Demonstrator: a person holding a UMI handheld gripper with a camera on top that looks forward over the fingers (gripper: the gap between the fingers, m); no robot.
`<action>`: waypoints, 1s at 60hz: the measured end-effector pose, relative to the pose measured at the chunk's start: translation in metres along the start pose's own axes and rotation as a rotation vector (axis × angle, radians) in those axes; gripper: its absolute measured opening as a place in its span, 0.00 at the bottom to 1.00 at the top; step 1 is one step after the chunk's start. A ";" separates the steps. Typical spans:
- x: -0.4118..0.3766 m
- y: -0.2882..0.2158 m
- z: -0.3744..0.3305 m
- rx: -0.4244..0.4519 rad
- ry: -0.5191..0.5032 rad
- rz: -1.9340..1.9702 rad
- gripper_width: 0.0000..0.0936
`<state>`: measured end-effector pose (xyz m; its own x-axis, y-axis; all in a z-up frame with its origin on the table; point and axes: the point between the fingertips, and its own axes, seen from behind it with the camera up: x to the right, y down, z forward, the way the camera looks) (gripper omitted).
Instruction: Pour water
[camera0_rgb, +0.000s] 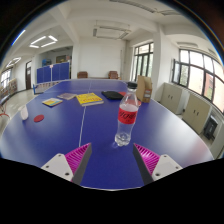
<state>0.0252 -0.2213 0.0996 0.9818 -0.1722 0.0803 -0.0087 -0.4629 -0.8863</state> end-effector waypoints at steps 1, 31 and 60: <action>0.006 -0.004 0.009 0.009 0.003 0.003 0.91; 0.051 -0.083 0.167 0.223 0.018 0.028 0.50; 0.062 -0.188 0.126 0.310 0.335 -0.184 0.37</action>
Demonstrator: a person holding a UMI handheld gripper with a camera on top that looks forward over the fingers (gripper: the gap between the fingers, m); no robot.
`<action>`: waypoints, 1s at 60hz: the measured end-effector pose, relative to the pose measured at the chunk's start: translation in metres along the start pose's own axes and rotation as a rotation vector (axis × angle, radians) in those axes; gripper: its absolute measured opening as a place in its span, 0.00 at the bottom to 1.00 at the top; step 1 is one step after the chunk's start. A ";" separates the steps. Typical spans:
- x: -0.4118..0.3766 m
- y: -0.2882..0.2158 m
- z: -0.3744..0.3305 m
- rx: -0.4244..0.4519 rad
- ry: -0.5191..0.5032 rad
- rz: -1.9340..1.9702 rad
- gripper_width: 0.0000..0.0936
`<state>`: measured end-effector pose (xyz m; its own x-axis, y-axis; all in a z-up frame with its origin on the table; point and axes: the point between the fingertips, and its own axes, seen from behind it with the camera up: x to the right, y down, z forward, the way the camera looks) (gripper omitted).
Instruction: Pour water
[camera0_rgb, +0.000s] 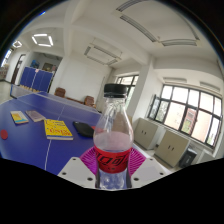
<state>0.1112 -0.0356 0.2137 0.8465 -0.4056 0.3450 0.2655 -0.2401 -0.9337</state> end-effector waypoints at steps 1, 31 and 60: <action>-0.003 -0.011 0.000 0.013 0.021 -0.028 0.37; -0.387 -0.374 -0.100 0.766 0.213 -1.431 0.37; -0.631 -0.234 -0.126 0.916 -0.046 -2.071 0.37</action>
<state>-0.5434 0.1654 0.2260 -0.7774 -0.1987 0.5967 0.5710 0.1749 0.8021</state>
